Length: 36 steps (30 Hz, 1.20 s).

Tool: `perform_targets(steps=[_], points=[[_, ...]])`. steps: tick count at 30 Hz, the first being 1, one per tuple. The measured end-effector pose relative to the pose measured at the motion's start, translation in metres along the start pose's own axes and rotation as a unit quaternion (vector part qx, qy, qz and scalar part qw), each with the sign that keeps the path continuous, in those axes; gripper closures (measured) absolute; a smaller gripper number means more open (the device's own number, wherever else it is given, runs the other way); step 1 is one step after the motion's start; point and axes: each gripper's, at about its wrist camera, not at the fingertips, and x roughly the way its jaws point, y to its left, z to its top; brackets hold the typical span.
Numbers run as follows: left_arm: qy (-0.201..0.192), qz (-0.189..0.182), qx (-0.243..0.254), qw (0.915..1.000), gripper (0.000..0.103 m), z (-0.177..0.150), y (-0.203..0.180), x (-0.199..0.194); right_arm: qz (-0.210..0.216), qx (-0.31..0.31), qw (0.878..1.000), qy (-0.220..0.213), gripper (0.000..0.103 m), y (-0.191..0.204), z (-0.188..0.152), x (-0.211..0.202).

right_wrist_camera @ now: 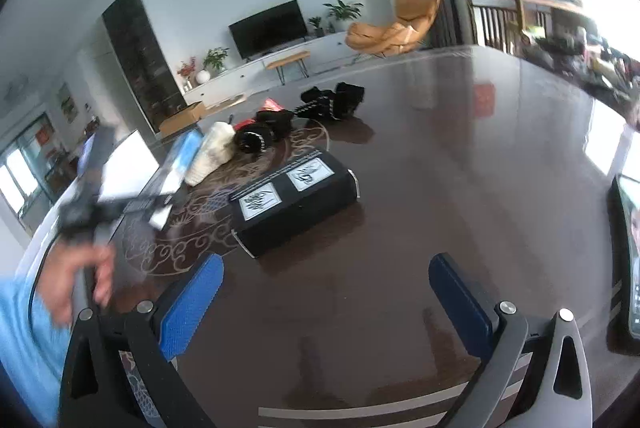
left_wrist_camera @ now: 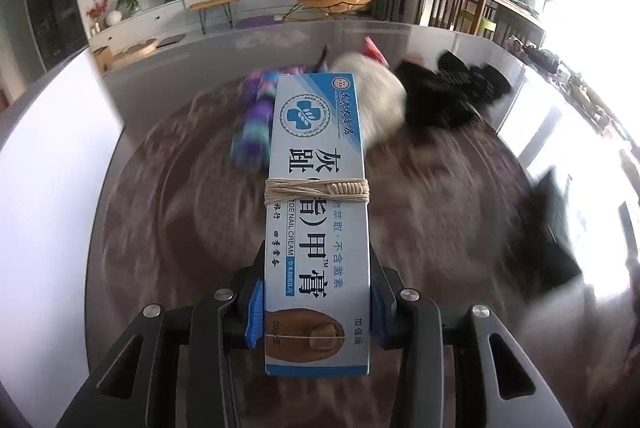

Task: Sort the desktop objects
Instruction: 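Grasp the blue-white nail cream box with the left tool while the right tool holds the black box, then lift both boxes and carry them toward the cardboard bin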

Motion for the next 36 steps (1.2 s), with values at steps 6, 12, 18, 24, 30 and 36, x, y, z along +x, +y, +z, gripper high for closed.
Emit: perform_targets(steps=[6, 12, 18, 24, 30, 36], points=[[0.000, 0.020, -0.018, 0.9996, 0.057, -0.057, 0.001, -0.042, 0.035, 0.021, 0.998, 0.057, 0.000, 0.013, -0.001, 0.021], [0.011, 0.033, -0.024, 0.9991, 0.013, -0.056, 0.015, -0.034, -0.013, -0.077, 0.989, 0.129, 0.000, 0.066, 0.027, 0.080], [0.008, 0.030, -0.020, 0.9993, 0.010, -0.056, 0.013, -0.032, -0.089, -0.083, 0.985, 0.123, 0.001, 0.029, 0.014, 0.075], [0.016, 0.023, -0.010, 0.9995, 0.000, -0.054, 0.010, -0.027, -0.101, -0.025, 0.988, 0.117, 0.000, -0.003, 0.012, 0.039], [0.016, 0.020, -0.009, 0.9996, 0.000, -0.054, 0.010, -0.026, -0.051, -0.003, 0.989, 0.137, 0.000, 0.066, 0.039, 0.091], [0.016, 0.019, -0.007, 0.9997, 0.000, -0.055, 0.009, -0.026, -0.090, -0.079, 0.984, 0.131, 0.000, 0.093, 0.030, 0.101]])
